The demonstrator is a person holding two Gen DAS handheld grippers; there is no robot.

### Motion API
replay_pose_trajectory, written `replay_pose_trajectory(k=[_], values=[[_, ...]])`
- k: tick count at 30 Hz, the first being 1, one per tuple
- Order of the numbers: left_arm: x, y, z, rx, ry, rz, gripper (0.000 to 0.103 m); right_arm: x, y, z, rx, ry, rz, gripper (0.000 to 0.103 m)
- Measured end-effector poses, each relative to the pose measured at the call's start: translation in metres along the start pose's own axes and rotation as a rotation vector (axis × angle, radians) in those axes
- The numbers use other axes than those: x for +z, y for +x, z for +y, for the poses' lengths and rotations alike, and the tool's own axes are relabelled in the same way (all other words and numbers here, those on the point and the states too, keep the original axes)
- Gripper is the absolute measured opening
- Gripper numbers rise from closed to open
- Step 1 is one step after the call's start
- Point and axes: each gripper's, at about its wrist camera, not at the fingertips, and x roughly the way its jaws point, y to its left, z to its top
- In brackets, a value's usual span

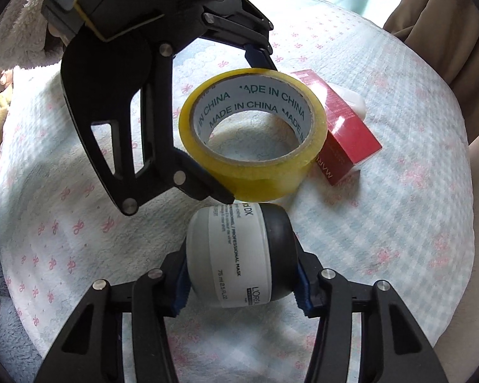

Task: Organize rigid objects
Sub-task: 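Grasp the small black-and-white jar with the right tool while the left tool grasps the yellow tape, then carry the tape and jar over the cardboard box and lower them in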

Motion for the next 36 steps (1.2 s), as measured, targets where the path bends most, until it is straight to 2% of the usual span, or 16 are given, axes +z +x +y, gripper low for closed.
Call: replay_pose_trajectory(k=[5,10,16,19,23,27,31,36], values=[[0.0,-0.04,0.0,0.051,-0.032,-0.032,0.096,0.015,-0.032,0.003,-0.034,-0.037,-0.016,0.048],[-0.002,-0.097,0.005,0.103,-0.117,-0.082,0.096,0.033,-0.076,0.013,-0.067,-0.095,-0.037,0.048],[-0.017,-0.186,0.006,0.18,-0.244,-0.147,0.096,0.064,-0.135,0.018,-0.083,-0.145,-0.07,0.048],[-0.034,-0.228,0.008,0.208,-0.349,-0.172,0.096,0.081,-0.165,0.023,-0.07,-0.136,-0.088,0.048],[-0.066,-0.277,0.012,0.245,-0.494,-0.204,0.096,0.109,-0.194,0.038,-0.049,-0.119,-0.106,0.048],[-0.109,-0.311,0.019,0.283,-0.612,-0.215,0.096,0.14,-0.204,0.059,-0.039,-0.101,-0.111,0.048],[-0.157,-0.339,0.028,0.318,-0.698,-0.211,0.096,0.174,-0.209,0.089,-0.05,-0.083,-0.116,0.048],[-0.223,-0.364,0.044,0.359,-0.768,-0.202,0.096,0.223,-0.209,0.128,-0.041,0.014,-0.109,0.048]])
